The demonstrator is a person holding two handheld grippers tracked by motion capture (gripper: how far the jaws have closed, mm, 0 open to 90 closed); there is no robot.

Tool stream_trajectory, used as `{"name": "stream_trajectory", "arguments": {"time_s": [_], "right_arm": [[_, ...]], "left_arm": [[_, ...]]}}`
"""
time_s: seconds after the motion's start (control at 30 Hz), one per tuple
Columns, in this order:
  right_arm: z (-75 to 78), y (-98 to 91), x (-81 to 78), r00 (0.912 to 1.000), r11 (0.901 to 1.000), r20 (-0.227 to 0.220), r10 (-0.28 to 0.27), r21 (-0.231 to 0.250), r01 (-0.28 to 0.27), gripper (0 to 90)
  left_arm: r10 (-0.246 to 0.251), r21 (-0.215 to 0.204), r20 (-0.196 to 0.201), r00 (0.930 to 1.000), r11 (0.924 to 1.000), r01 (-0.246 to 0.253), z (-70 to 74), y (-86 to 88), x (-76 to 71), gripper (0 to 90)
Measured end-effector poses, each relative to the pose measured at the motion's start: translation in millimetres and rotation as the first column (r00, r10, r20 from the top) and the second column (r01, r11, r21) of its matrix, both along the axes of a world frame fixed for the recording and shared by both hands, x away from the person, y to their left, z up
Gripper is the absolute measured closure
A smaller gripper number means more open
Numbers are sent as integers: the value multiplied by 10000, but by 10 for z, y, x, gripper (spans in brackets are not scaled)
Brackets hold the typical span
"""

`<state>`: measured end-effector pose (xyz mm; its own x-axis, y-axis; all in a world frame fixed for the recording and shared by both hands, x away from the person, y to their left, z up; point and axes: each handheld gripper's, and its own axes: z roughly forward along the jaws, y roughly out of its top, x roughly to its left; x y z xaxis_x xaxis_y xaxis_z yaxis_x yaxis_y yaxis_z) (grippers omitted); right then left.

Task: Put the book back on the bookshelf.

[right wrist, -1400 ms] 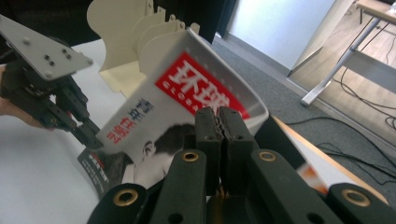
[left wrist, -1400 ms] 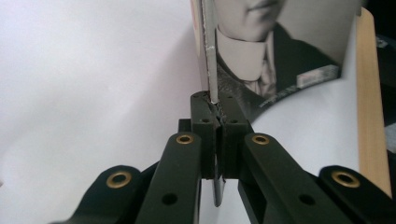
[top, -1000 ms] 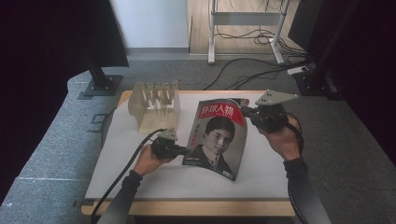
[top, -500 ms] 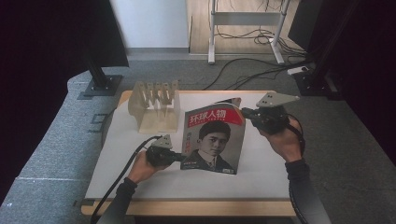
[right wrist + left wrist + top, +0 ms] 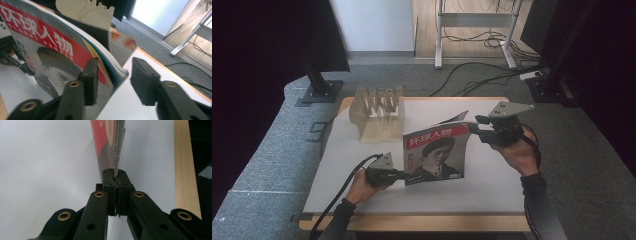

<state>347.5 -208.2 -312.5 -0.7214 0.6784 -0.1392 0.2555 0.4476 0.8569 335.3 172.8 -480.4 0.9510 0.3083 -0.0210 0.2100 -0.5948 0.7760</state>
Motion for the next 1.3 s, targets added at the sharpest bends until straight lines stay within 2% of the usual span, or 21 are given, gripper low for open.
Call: {"name": "stream_trajectory", "arguments": {"time_s": [0.1, 0.17, 0.2, 0.3, 0.47, 0.5, 0.53, 0.6, 0.67, 0.7, 0.73, 0.8, 0.83, 0.97, 1.0, 1.03, 1.07, 1.13, 1.17, 1.2, 1.3], "right_arm": [[-42, -8, 8, 10000, 10000, -38, 12, -37, -12, 480], [-123, -14, 40, 9993, 9998, -323, 180, -17, -181, 423], [-123, -14, 40, 9993, 9998, -323, 180, -17, -181, 423], [-260, 22, 79, 9960, 9982, -664, 596, 78, -592, 377], [-406, 78, 122, 9902, 9951, -988, 987, 28, -989, 362], [-448, 96, 131, 9867, 9925, -1080, 1216, 57, -1217, 425], [-448, 96, 131, 9867, 9925, -1080, 1216, 57, -1217, 425], [-456, 102, 117, 9866, 9914, -970, 1309, 97, -1305, 514], [-446, 88, 107, 9865, 9911, -957, 1329, 131, -1322, 585], [-446, 88, 107, 9865, 9911, -957, 1329, 131, -1322, 585], [-443, 77, 98, 9870, 9913, -934, 1311, 24, -1315, 639], [-442, 72, 95, 9869, 9913, -940, 1310, -20, -1318, 661], [-442, 58, 89, 9867, 9910, -936, 1330, -1, -1336, 707], [-437, 56, 79, 9870, 9911, -919, 1320, -46, -1330, 745], [-429, 60, 73, 9864, 9905, -925, 1361, -76, -1374, 752], [-429, 60, 73, 9864, 9905, -925, 1361, -76, -1374, 752], [-418, 63, 68, 9864, 9904, -919, 1366, -94, -1380, 751], [-408, 65, 63, 9863, 9902, -907, 1378, -107, -1393, 750], [-403, 64, 61, 9860, 9900, -917, 1389, -117, -1406, 750], [-403, 64, 61, 9860, 9900, -917, 1389, -117, -1406, 750], [-397, 61, 55, 9864, 9900, -868, 1393, -97, -1407, 740]], "left_arm": [[-61, -49, 30, 10000, 10000, 61, -13, 17, -16, 883], [-134, -69, 95, 9999, 9999, 135, -24, 28, -35, 883], [-134, -69, 95, 9999, 9999, 135, -24, 28, -35, 883], [-164, -86, 123, 9998, 9998, 165, -29, 35, -43, 882], [-232, -56, 231, 9995, 9997, 233, -29, 33, -54, 881], [-242, -35, 240, 9994, 9997, 243, -27, 31, -57, 880], [-242, -35, 240, 9994, 9997, 243, -27, 31, -57, 878], [-261, 26, 296, 9992, 9997, 261, -19, 24, -60, 870], [-331, 424, 480, 9983, 9986, 310, 23, -11, -70, 858], [-331, 424, 480, 9983, 9986, 310, 23, -11, -70, 847], [-393, 615, 558, 9977, 9975, 358, 47, -24, -69, 841], [-419, 683, 684, 9968, 9970, 372, 92, -49, -71, 837], [-404, 598, 729, 9965, 9976, 360, 120, -56, -66, 823], [-306, 471, 972, 9948, 9985, 261, 241, -100, -47, 803], [-231, 101, 1073, 9940, 9997, 222, 314, -113, -44, 797], [-231, 101, 1073, 9940, 9997, 222, 314, -113, -44, 786], [-209, -293, 1078, 9939, 9993, 242, 411, -120, -34, 782], [-216, -426, 1146, 9932, 9987, 266, 464, -127, -32, 776], [-211, -623, 1183, 9928, 9976, 286, 582, -142, -28, 775], [-211, -623, 1183, 9928, 9976, 286, 582, -142, -28, 767], [-176, -706, 1224, 9923, 9972, 264, 757, -181, -19, 747]]}}
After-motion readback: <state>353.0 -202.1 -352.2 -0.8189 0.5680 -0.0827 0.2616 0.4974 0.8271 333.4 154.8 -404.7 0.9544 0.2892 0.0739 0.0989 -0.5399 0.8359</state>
